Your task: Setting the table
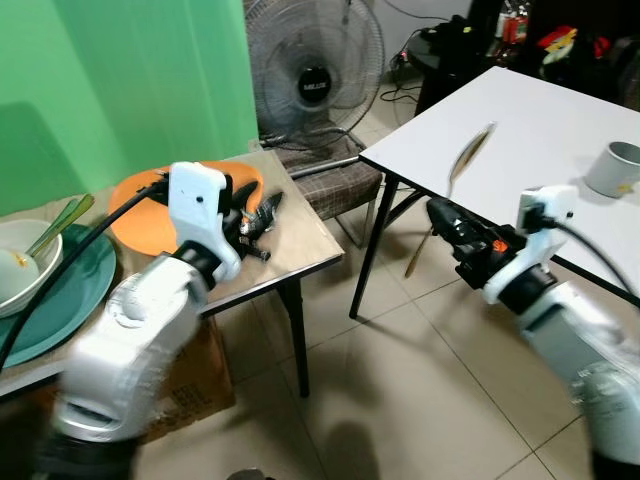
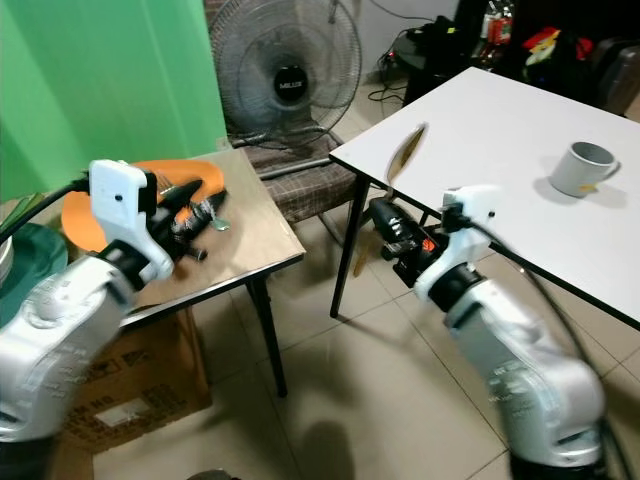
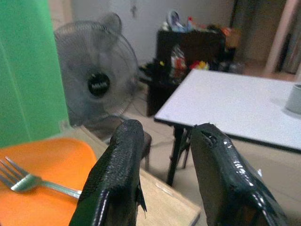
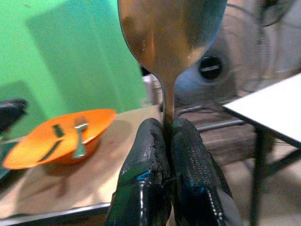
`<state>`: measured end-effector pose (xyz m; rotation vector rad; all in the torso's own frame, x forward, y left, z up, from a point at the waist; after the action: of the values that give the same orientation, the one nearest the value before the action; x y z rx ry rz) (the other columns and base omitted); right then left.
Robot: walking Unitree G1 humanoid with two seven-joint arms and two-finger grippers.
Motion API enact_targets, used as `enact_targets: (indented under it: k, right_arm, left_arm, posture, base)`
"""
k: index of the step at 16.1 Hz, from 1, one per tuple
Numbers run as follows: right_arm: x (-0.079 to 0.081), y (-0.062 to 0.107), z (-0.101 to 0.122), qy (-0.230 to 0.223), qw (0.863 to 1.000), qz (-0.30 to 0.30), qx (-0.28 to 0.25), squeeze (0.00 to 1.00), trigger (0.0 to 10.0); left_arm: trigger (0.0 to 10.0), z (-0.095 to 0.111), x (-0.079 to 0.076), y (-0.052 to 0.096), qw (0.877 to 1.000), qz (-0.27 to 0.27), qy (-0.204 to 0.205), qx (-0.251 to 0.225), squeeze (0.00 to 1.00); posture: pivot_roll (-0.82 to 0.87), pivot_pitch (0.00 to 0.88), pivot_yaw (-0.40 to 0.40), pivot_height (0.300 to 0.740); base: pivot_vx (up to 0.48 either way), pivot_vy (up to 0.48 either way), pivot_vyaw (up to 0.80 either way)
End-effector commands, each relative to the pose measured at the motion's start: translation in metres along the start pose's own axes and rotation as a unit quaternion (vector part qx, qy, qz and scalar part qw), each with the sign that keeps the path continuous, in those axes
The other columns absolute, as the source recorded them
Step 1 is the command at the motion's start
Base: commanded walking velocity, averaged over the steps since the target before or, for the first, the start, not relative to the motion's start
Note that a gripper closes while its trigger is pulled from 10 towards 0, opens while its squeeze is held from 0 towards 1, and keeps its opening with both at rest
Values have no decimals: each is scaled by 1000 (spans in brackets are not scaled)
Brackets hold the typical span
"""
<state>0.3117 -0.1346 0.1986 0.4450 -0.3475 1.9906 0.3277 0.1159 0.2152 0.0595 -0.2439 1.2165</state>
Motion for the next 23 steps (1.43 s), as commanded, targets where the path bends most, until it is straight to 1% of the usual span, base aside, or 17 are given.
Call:
enact_targets:
  k: [1, 2, 3, 4, 5, 6, 7, 8, 10, 11, 23]
  right_arm:
    - [-4, 0, -1, 31, 999, -33, -8, 0, 10000]
    - [-6, -1, -12, 68, 996, -52, -2, 0, 10000]
    - [-7, -2, -20, 79, 995, -66, -3, 0, 10000]
    - [-9, -2, -24, 72, 994, -77, -10, 0, 10000]
    - [-9, -2, -27, 68, 994, -81, -10, 0, 10000]
    - [-13, 0, -35, 67, 993, -98, -4, 0, 10000]
    - [-17, 1, -39, 72, 992, -106, 2, 0, 10000]
    - [-26, 6, -44, 85, 988, -129, 4, 0, 10000]
    - [-36, 11, -43, 103, 982, -160, -2, 0, 10000]
    - [-37, 11, -42, 110, 980, -163, -4, 0, 10000]
    - [-37, 11, -42, 110, 980, -163, -4, 0, 10000]
  left_arm:
    - [10000, -1, 4, 3, 999, 39, -25, -5, 0]
    - [10000, -11, 2, 5, 996, 61, -59, 3, 0]
    - [10000, -26, -2, 7, 994, 68, -83, 28, 0]
    - [10000, -33, -6, 9, 993, 71, -81, 35, 0]
    - [10000, -35, -6, 10, 993, 77, -84, 38, 0]
    - [10000, -41, 0, 12, 991, 101, -70, 48, 0]
    - [10000, -43, 3, 12, 990, 109, -70, 53, 0]
    - [10000, -46, 8, 12, 987, 127, -76, 53, 0]
    - [10000, -46, 7, 13, 987, 134, -79, 49, 0]
    - [10000, -46, 6, 13, 987, 134, -80, 49, 0]
    - [10000, -46, 6, 13, 987, 134, -80, 49, 0]
  posture:
    - [-50, 0, 16, 740]
    - [-48, 0, 15, 740]
    - [-48, 0, 15, 740]
    - [-46, 0, 13, 740]
    - [-44, 0, 10, 740]
    - [-45, 0, 6, 740]
    - [-45, 0, 4, 740]
    - [-41, 0, -1, 740]
    - [-45, 1, -1, 740]
    - [-45, 1, -1, 740]
    - [-45, 1, -1, 740]
  base:
    - [0, 0, 0]
    - [0, 0, 0]
    - [0, 0, 0]
    - [0, 0, 0]
    - [0, 0, 0]
    - [0, 0, 0]
    - [0, 0, 0]
    - [0, 0, 0]
    - [0, 0, 0]
    - [0, 0, 0]
    - [0, 0, 0]
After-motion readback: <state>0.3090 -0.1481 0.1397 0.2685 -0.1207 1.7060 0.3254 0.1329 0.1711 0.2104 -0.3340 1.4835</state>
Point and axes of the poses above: a point about 5 cm out from each wrist's last joint towards the gripper, its own y axis pointing back from the gripper into the wrist, its own z axis along the axis of the wrist's last joint, x = y × z, the point moved 6 cm from there along -y, pointing out of the wrist towards the gripper, and after that the axes turned 12 degrees about -y, right-handed, at the moved point
